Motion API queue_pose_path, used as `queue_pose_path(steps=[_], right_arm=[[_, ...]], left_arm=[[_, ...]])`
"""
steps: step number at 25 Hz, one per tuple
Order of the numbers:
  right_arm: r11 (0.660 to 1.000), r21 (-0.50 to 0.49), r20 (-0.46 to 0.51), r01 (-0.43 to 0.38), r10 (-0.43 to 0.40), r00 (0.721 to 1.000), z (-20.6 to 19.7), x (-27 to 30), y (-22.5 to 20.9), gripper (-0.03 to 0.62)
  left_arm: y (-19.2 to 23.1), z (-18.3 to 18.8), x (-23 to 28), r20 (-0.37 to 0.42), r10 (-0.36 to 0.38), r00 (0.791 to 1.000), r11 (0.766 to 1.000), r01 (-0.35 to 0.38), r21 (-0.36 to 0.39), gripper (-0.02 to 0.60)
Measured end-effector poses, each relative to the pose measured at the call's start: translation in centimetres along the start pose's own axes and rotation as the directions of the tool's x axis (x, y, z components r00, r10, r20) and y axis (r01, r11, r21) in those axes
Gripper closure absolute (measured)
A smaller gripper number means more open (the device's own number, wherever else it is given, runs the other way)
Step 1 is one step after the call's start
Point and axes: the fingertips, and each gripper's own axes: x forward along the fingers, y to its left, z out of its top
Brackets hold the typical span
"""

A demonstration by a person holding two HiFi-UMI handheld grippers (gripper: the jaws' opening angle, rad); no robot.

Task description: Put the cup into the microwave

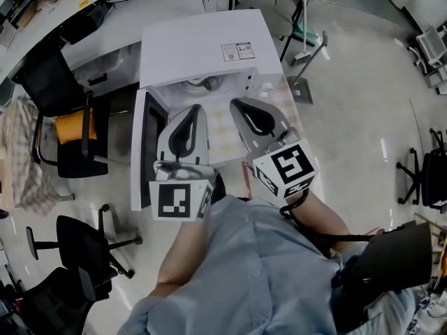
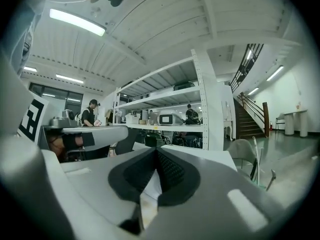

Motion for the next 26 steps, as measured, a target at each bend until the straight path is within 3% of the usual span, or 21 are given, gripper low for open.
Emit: queue_pose_path(steps=[26], right_arm=[[0.999, -0.019, 0.033, -0.031, 0.031, 0.999, 1.7, 1.8, 0.8, 0.592]], left_arm=[[1.4, 1.7, 0.2, 0.015, 0.008, 1.000, 0.999, -0.008, 0.032, 0.577]])
